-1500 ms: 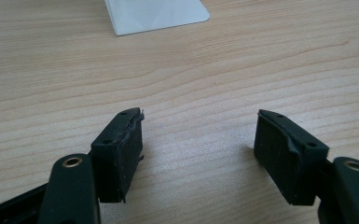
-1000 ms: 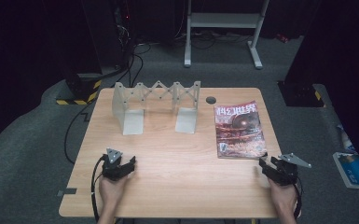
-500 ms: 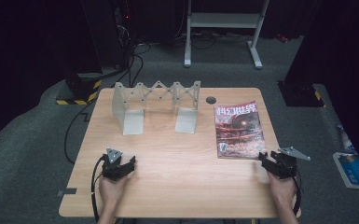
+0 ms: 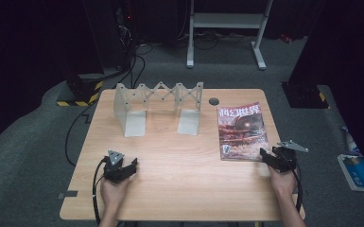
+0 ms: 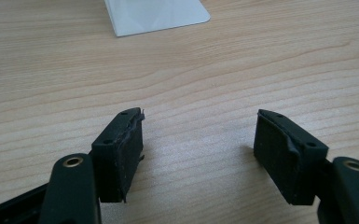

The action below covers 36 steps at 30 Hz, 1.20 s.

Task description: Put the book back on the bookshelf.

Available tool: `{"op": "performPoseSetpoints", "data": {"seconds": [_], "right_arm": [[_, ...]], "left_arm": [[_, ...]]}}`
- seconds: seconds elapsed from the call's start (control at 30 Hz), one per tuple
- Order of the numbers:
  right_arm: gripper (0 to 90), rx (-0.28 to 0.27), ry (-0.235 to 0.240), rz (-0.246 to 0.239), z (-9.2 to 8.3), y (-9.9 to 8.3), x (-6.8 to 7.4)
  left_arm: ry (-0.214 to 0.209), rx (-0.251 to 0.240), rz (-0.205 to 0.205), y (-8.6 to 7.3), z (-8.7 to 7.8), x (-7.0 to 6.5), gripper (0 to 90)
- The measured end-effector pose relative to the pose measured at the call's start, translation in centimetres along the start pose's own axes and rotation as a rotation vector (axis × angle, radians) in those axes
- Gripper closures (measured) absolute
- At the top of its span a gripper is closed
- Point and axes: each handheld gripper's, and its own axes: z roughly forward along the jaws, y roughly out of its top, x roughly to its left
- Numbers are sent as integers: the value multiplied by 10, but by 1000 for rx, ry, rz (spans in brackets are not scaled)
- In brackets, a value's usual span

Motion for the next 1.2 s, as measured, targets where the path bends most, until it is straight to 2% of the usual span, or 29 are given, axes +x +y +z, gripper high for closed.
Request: {"op": "performPoseSetpoints", "data": {"seconds": [0.13,0.4,0.5,0.53,0.6,0.77,0.87,0.93,1.1,1.2], "right_arm": [[426,23,-3,21,8,5,-3],[423,34,7,51,21,13,-4],[419,43,8,43,25,14,-3],[412,61,-3,17,29,16,-1],[412,64,-7,6,32,17,1],[405,65,6,34,36,19,-1],[402,77,42,77,38,17,-6],[403,75,38,69,38,17,-5],[404,78,27,58,37,16,-2],[405,52,18,41,36,12,1]], "left_arm": [[1,0,0,0,0,0,328],[1,0,0,0,0,0,328],[2,0,0,0,0,0,328],[3,-1,-1,0,0,-1,327],[3,-2,-1,0,0,-1,326],[2,-3,1,0,0,-1,325],[0,-3,1,-1,0,-2,324],[-4,-3,12,0,0,-2,322],[-14,-3,12,0,0,-2,319],[-30,-4,19,0,0,-3,317]]}}
